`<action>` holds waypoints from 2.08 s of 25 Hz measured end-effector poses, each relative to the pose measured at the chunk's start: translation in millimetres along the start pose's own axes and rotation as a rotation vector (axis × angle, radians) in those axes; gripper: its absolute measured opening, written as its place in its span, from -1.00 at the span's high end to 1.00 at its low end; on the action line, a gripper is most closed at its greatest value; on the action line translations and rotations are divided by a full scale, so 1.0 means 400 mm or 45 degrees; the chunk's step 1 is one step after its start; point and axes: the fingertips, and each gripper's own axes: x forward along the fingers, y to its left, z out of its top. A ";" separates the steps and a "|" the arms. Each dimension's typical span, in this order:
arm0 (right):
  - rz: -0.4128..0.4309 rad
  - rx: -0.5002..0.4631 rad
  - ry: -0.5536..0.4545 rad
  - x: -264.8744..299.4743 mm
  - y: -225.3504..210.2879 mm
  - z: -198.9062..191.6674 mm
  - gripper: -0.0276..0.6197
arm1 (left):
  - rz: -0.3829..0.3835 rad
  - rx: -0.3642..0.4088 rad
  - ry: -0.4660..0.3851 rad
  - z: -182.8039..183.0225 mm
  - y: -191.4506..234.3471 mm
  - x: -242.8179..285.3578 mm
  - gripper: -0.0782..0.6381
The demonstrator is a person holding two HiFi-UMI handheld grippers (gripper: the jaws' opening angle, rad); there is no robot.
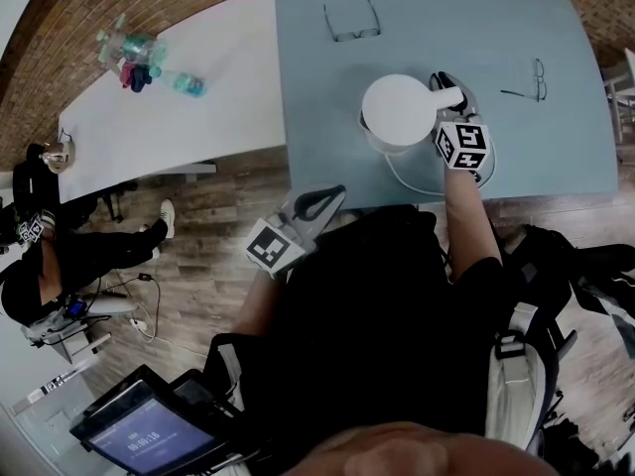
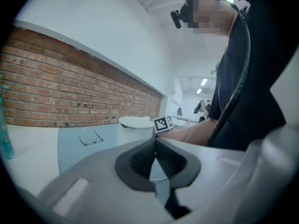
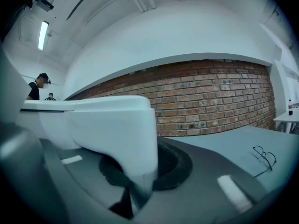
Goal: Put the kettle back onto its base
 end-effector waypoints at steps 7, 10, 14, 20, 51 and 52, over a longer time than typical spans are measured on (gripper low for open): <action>-0.036 -0.009 -0.014 -0.005 -0.008 -0.002 0.75 | 0.023 -0.013 0.001 -0.007 0.001 -0.014 0.78; -0.057 -0.015 -0.014 -0.006 -0.008 -0.004 0.75 | 0.032 -0.014 -0.005 -0.009 0.004 -0.020 0.78; -0.069 -0.030 -0.013 -0.008 -0.010 -0.005 0.77 | 0.048 -0.022 -0.018 -0.010 0.007 -0.029 0.78; -0.070 -0.057 0.000 -0.013 -0.009 -0.010 0.81 | 0.057 -0.028 -0.030 -0.012 0.006 -0.042 0.78; -0.117 -0.149 0.165 -0.213 -0.007 -0.061 0.45 | -0.058 -0.031 -0.145 -0.036 -0.049 -0.060 0.78; -0.124 -0.149 0.168 -0.232 -0.007 -0.062 0.45 | -0.069 -0.039 -0.143 -0.037 -0.054 -0.060 0.78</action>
